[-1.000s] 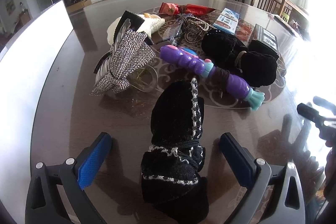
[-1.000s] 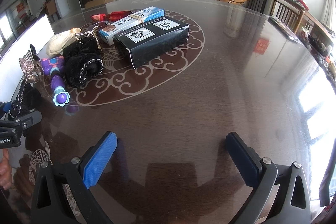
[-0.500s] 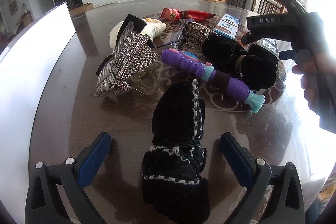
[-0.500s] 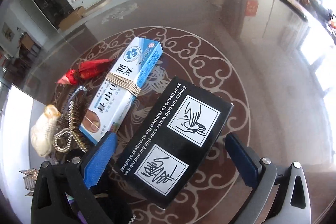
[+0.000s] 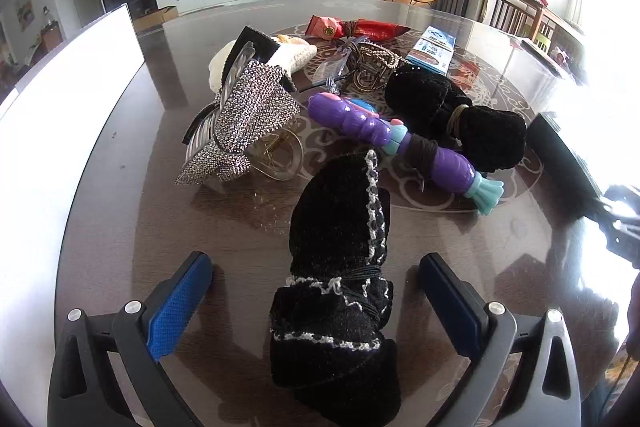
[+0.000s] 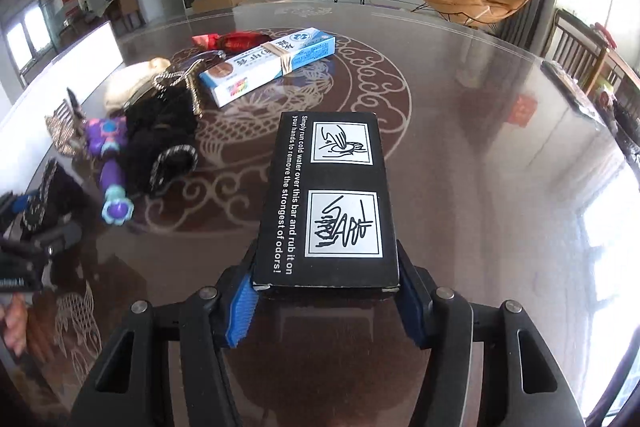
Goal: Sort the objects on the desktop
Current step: 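Grasp and lift the black soap-bar box with the right gripper while the left holds the bag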
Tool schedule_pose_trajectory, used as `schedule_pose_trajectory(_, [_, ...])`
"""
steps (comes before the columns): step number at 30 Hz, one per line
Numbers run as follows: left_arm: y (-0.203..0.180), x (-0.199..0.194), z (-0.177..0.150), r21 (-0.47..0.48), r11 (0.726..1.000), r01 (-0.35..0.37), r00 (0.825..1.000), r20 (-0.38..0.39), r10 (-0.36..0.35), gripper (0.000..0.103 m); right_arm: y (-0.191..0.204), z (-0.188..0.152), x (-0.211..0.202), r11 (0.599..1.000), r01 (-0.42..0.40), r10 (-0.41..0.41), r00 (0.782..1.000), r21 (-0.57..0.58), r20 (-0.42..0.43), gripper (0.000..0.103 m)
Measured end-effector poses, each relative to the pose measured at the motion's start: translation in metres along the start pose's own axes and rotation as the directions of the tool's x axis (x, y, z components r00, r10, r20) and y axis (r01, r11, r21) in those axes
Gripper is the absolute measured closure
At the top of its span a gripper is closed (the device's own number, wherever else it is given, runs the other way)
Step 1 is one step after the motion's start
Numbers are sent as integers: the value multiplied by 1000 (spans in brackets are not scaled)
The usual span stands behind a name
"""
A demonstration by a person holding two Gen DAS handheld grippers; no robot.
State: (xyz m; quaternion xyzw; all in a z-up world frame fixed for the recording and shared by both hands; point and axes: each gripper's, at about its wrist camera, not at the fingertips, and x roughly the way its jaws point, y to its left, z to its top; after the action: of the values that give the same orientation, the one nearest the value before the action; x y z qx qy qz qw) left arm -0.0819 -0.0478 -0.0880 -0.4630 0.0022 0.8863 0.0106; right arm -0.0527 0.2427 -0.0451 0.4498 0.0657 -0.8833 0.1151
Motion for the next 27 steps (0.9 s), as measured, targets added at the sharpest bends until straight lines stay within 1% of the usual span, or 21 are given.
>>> schedule_pose_trajectory(1, [0, 0, 0, 0, 1000, 0, 1000, 0, 0, 0, -1, -7, -5, 1000, -4, 4, 1000, -2, 9, 43])
schedule_pose_trajectory(2, [0, 0, 0, 1, 1000, 1, 1000, 0, -1, 0, -2, -14, -10, 1000, -7, 7, 1000, 0, 14, 41])
schedule_pose_trajectory(4, [0, 0, 0, 1, 1000, 0, 1000, 0, 0, 0, -5, -19, -13, 1000, 2, -2, 1000, -1, 7, 20])
schedule_pose_trajectory(5, [0, 0, 0, 1, 1000, -1, 1000, 0, 1, 0, -8, -19, -10, 1000, 4, -4, 1000, 2, -7, 6])
schedule_pose_trajectory(6, [0, 0, 0, 0, 1000, -1, 1000, 0, 1, 0, -10, -19, -8, 1000, -4, 4, 1000, 15, -14, 1])
schedule_pose_trajectory(8, [-1, -3, -3, 0, 1000, -2, 1000, 1, 2, 0, -8, -18, -8, 1000, 1, -1, 1000, 9, -12, 0])
schedule_pose_trajectory(16, [0, -4, -5, -2, 1000, -4, 1000, 0, 4, 0, -6, -16, -6, 1000, 5, -5, 1000, 16, 4, 0])
schedule_pose_trajectory(18, [-1, -6, -6, 22, 1000, 9, 1000, -17, -9, 0, -6, -14, -5, 1000, 6, -6, 1000, 10, -8, 0])
schedule_pose_trajectory(19, [0, -8, -8, 56, 998, 33, 999, -44, -31, 0, -6, -10, -3, 1000, 3, -3, 999, 6, -36, 0])
schedule_pose_trajectory(20, [1, -9, -9, 91, 994, 59, 995, -85, -52, 0, -6, -4, 0, 1000, -8, 8, 995, -7, -97, 0])
schedule_pose_trajectory(21, [3, -11, -9, 111, 991, 74, 991, -122, -60, 0, -7, 5, 4, 999, -25, 20, 985, -25, -169, 0])
schedule_pose_trajectory(22, [8, -13, -9, 109, 991, 79, 987, -145, -62, 0, -8, 13, 9, 998, -40, 30, 971, -39, -237, 0])
schedule_pose_trajectory(23, [12, -15, -7, 96, 992, 84, 986, -151, -69, 0, -9, 21, 13, 997, -56, 42, 958, -44, -283, 0])
schedule_pose_trajectory(25, [17, -17, 1, 63, 993, 95, 985, -148, -85, 0, -10, 36, 16, 996, -84, 67, 948, -43, -310, 0])
schedule_pose_trajectory(27, [14, -15, 10, 46, 995, 86, 985, -154, -77, 0, -9, 49, 22, 994, -95, 72, 938, -52, -340, 0])
